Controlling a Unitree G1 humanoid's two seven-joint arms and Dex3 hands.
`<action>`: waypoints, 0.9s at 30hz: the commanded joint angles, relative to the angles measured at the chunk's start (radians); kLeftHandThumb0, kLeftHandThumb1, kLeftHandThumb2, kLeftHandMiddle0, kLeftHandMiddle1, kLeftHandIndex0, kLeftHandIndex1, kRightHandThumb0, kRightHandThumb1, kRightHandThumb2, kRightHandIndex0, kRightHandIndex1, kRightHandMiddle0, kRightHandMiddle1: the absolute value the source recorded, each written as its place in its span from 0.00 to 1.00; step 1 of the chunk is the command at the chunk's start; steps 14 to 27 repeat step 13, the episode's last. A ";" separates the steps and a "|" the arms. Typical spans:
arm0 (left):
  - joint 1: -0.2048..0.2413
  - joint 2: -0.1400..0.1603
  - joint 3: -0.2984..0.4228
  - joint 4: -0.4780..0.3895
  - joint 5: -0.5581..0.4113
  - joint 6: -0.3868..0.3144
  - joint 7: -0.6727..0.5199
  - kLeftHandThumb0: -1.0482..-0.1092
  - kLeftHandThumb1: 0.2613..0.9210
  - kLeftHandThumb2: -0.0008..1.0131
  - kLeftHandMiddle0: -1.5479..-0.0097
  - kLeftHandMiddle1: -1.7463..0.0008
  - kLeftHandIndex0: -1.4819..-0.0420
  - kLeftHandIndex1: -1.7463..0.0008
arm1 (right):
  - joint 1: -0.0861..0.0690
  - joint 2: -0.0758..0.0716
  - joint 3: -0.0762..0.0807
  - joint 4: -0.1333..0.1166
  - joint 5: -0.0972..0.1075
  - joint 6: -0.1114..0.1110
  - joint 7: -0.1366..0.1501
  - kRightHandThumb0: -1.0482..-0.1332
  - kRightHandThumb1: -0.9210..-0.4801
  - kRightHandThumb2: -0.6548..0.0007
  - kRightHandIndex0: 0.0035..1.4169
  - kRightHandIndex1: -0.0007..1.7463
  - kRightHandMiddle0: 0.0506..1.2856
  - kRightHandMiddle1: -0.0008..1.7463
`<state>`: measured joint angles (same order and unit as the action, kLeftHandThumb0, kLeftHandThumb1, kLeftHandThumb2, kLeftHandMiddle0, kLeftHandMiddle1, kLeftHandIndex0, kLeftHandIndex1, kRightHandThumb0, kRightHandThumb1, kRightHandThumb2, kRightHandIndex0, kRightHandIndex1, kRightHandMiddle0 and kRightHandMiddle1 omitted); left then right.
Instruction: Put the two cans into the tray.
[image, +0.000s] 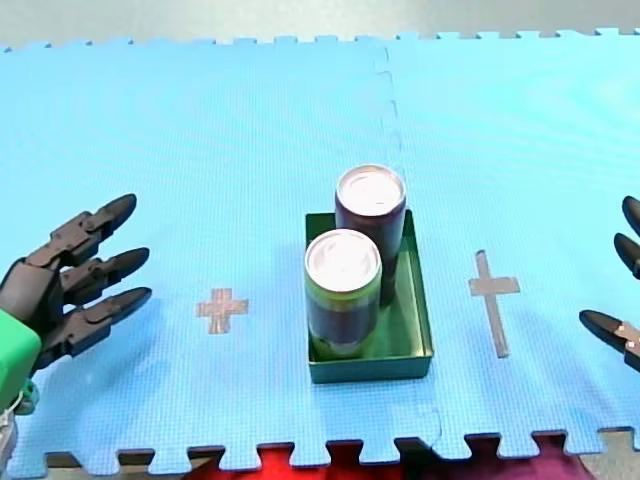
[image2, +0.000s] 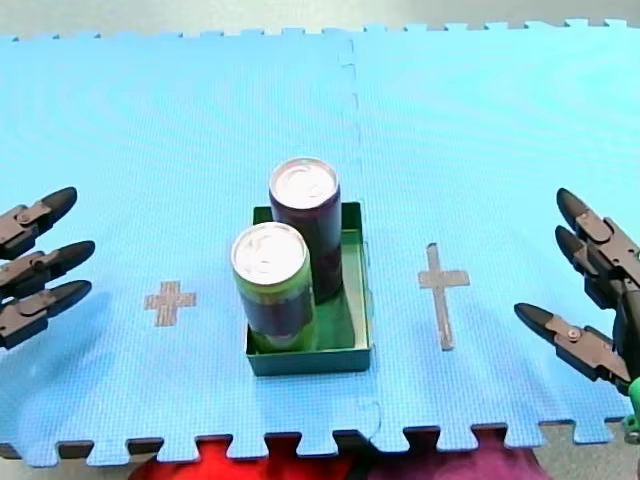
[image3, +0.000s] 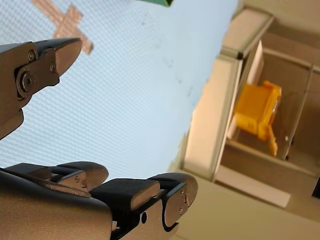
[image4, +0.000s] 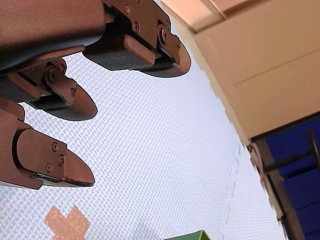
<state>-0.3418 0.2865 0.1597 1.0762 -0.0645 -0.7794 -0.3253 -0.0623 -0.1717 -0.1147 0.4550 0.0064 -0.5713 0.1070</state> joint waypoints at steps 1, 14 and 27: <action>-0.006 0.005 0.006 0.003 -0.006 0.000 -0.003 0.00 0.99 0.00 0.68 1.00 0.77 1.00 | -0.003 -0.005 -0.001 0.003 -0.002 -0.007 -0.004 0.21 0.27 1.00 0.29 0.00 0.28 0.00; -0.012 0.010 0.017 0.008 -0.020 0.012 -0.026 0.00 0.97 0.00 0.69 1.00 0.77 1.00 | -0.009 -0.007 -0.004 0.021 0.000 -0.018 -0.003 0.21 0.25 1.00 0.29 0.00 0.28 0.00; -0.012 0.010 0.017 0.008 -0.020 0.012 -0.026 0.00 0.97 0.00 0.69 1.00 0.77 1.00 | -0.009 -0.007 -0.004 0.021 0.000 -0.018 -0.003 0.21 0.25 1.00 0.29 0.00 0.28 0.00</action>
